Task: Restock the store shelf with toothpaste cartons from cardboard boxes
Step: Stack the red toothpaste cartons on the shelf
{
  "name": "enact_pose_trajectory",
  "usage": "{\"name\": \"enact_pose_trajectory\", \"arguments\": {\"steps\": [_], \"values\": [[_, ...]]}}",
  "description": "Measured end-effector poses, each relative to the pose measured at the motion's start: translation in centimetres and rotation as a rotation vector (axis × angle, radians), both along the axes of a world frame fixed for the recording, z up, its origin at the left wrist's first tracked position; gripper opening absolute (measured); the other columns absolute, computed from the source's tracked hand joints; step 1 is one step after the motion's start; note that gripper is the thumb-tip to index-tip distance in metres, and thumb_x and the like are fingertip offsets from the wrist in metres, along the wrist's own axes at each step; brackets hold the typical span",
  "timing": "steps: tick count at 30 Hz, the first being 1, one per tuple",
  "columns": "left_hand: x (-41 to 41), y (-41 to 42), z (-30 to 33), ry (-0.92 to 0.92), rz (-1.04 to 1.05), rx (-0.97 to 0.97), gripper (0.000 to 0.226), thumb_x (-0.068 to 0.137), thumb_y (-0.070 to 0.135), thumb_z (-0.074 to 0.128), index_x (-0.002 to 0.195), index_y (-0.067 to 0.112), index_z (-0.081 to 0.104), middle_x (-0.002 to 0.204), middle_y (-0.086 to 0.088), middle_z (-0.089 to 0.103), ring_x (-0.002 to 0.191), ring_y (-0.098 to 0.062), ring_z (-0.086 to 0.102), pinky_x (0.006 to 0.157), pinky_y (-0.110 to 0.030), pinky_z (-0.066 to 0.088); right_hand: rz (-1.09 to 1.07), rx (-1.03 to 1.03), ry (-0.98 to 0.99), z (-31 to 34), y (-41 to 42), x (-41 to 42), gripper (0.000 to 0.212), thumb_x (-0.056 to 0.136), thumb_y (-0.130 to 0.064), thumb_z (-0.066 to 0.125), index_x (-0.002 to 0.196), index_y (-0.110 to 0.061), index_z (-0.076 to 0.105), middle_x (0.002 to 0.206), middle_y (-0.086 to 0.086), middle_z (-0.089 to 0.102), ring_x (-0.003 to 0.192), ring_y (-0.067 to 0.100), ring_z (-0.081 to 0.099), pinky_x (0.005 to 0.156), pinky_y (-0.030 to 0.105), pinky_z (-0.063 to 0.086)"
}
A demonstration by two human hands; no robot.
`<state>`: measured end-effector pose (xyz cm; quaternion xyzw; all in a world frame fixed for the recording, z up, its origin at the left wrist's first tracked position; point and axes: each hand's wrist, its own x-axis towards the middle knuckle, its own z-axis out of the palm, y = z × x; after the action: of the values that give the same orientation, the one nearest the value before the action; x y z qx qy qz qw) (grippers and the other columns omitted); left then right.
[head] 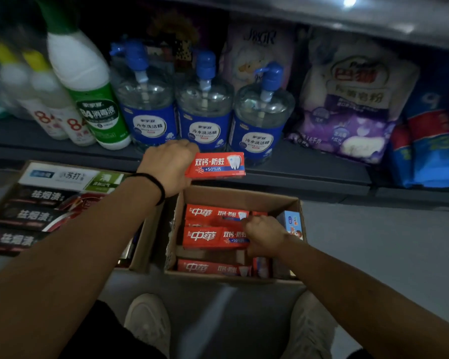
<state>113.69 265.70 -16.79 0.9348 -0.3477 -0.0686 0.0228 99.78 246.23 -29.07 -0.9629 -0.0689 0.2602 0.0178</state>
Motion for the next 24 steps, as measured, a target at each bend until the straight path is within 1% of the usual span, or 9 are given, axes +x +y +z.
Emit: {"name": "enact_pose_trajectory", "arguments": {"steps": [5, 8, 11, 12, 14, 17, 19, 21, 24], "values": [[-2.1, -0.2, 5.5, -0.106, -0.007, 0.006, 0.05, 0.079, 0.028, 0.067, 0.125, 0.018, 0.048, 0.124, -0.003, 0.053, 0.116, -0.023, 0.05, 0.084, -0.036, 0.043, 0.047, -0.071, -0.151, 7.7, -0.9, -1.4, 0.044, 0.084, -0.046, 0.062, 0.111, -0.011, 0.06, 0.116, 0.01, 0.063, 0.104, 0.028, 0.06, 0.082, 0.029, 0.042], [-3.1, -0.5, 9.9, -0.171, 0.003, -0.013, 0.047, 0.078, 0.03, 0.066, 0.121, 0.021, 0.048, 0.121, 0.0, 0.053, 0.115, -0.022, 0.051, 0.082, -0.037, 0.045, 0.007, -0.074, -0.262, 13.1, -1.7, -2.3, 0.047, 0.083, -0.044, 0.062, 0.115, -0.01, 0.055, 0.118, 0.01, 0.062, 0.105, 0.031, 0.06, 0.082, 0.032, 0.044], [-4.1, -0.9, 15.0, -0.237, 0.001, -0.069, 0.045, 0.078, 0.035, 0.066, 0.117, 0.023, 0.05, 0.119, 0.002, 0.054, 0.114, -0.021, 0.051, 0.081, -0.037, 0.045, -0.006, -0.096, -0.368, 19.0, -2.8, -3.4, 0.06, 0.079, -0.063, 0.05, 0.111, -0.013, 0.052, 0.114, 0.006, 0.062, 0.1, 0.027, 0.061, 0.074, 0.028, 0.038], [-4.5, -1.1, 16.6, -0.256, 0.001, -0.086, 0.044, 0.078, 0.035, 0.067, 0.117, 0.024, 0.05, 0.118, 0.002, 0.054, 0.114, -0.021, 0.051, 0.081, -0.037, 0.045, -0.013, -0.102, -0.398, 20.9, -3.3, -3.6, 0.057, 0.081, -0.062, 0.052, 0.111, -0.013, 0.052, 0.114, 0.005, 0.062, 0.1, 0.025, 0.061, 0.073, 0.028, 0.038], [-5.1, -1.3, 19.6, -0.276, 0.007, -0.111, 0.046, 0.077, 0.034, 0.068, 0.118, 0.023, 0.05, 0.118, 0.002, 0.054, 0.113, -0.021, 0.052, 0.081, -0.037, 0.045, -0.014, -0.114, -0.479, 24.4, -4.1, -4.2, 0.047, 0.085, -0.049, 0.059, 0.114, -0.013, 0.053, 0.115, 0.005, 0.062, 0.101, 0.025, 0.06, 0.078, 0.029, 0.042], [-5.8, -1.4, 23.8, -0.337, 0.009, -0.135, 0.047, 0.077, 0.034, 0.069, 0.119, 0.023, 0.05, 0.119, 0.001, 0.055, 0.111, -0.022, 0.054, 0.08, -0.036, 0.045, -0.008, -0.171, -0.568, 29.6, -5.1, -4.7, 0.044, 0.083, -0.039, 0.062, 0.118, -0.013, 0.053, 0.117, 0.006, 0.061, 0.103, 0.025, 0.06, 0.08, 0.032, 0.045], [-6.1, -1.4, 26.2, -0.381, 0.01, -0.16, 0.046, 0.078, 0.034, 0.07, 0.118, 0.023, 0.05, 0.117, 0.001, 0.056, 0.109, -0.021, 0.055, 0.08, -0.035, 0.045, -0.004, -0.208, -0.628, 32.5, -5.8, -5.0, 0.046, 0.08, -0.039, 0.066, 0.116, -0.014, 0.054, 0.113, 0.004, 0.062, 0.1, 0.025, 0.062, 0.076, 0.031, 0.045], [-6.5, -1.6, 28.2, -0.414, 0.02, -0.192, 0.044, 0.077, 0.035, 0.07, 0.116, 0.025, 0.051, 0.115, 0.003, 0.056, 0.107, -0.02, 0.055, 0.076, -0.035, 0.044, -0.009, -0.222, -0.707, 34.9, -6.5, -5.1, 0.044, 0.076, -0.04, 0.069, 0.109, -0.013, 0.057, 0.107, 0.004, 0.064, 0.094, 0.027, 0.063, 0.07, 0.031, 0.044], [-6.7, -1.9, 30.2, -0.447, 0.019, -0.201, 0.043, 0.077, 0.036, 0.07, 0.115, 0.027, 0.051, 0.114, 0.005, 0.056, 0.107, -0.019, 0.055, 0.073, -0.034, 0.041, -0.026, -0.249, -0.767, 37.7, -7.1, -5.2, 0.041, 0.077, -0.037, 0.067, 0.108, -0.013, 0.055, 0.108, 0.004, 0.062, 0.097, 0.026, 0.061, 0.066, 0.028, 0.036]]}}
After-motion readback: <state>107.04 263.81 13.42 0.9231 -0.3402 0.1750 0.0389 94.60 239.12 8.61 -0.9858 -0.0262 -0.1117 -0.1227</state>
